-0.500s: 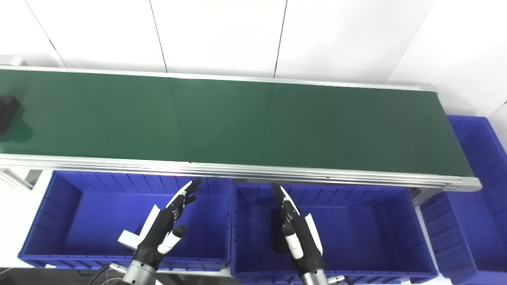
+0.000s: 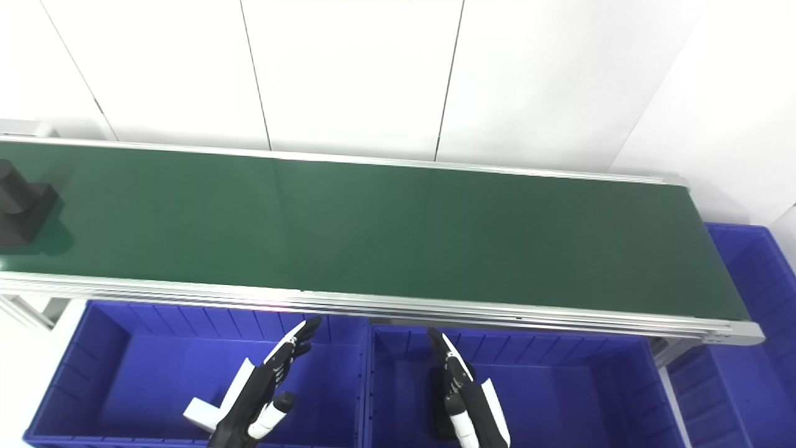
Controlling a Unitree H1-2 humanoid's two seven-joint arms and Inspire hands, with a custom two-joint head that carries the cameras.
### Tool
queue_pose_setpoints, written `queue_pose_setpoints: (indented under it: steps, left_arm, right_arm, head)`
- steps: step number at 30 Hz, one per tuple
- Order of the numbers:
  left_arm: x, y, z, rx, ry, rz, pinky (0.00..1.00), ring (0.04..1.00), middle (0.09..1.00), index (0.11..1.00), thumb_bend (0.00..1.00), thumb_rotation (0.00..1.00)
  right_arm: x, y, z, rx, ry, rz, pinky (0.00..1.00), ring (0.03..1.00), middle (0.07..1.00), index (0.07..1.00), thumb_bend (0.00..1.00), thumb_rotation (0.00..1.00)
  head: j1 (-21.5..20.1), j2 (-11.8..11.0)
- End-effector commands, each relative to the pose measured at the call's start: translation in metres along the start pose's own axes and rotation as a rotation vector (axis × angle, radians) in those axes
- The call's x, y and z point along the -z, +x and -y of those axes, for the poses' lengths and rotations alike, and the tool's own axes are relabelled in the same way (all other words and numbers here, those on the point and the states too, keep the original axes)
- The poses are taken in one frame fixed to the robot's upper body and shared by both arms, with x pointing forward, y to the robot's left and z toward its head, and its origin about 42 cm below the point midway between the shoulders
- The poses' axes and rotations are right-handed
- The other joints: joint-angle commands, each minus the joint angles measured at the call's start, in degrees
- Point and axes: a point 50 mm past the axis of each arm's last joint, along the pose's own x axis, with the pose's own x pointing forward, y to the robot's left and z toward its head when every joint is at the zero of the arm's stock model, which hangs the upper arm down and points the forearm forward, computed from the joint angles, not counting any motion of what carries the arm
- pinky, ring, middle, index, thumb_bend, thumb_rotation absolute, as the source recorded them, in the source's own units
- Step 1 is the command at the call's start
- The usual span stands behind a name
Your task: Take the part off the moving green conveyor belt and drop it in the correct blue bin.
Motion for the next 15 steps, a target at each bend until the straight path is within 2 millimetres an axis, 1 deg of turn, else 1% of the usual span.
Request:
queue_pose_setpoints:
  steps: [1, 10, 15]
  left_arm:
    - [-0.0098, 0.0033, -0.0026, -0.012, -0.006, 0.06, 0.91, 0.954, 0.953, 0.918, 0.82, 1.0]
    - [-0.0092, 0.0042, -0.0023, -0.014, -0.001, 0.06, 0.9, 0.948, 0.951, 0.916, 0.83, 1.0]
    - [-0.0093, 0.0046, -0.003, -0.015, -0.007, 0.06, 0.9, 0.948, 0.951, 0.915, 0.83, 1.0]
  right_arm:
    - [-0.0132, 0.0047, -0.0012, 0.006, -0.006, 0.089, 1.0, 0.985, 0.971, 0.946, 0.85, 1.0]
    - [-0.0113, 0.005, -0.0013, 0.0, -0.002, 0.083, 0.99, 0.981, 0.974, 0.946, 0.86, 1.0]
    - [-0.0118, 0.006, -0.0016, -0.006, -0.005, 0.085, 1.0, 0.98, 0.974, 0.948, 0.86, 1.0]
  head:
    - [0.0, -0.3]
    - [-0.1, -0.4]
    - [-0.4, 0.3]
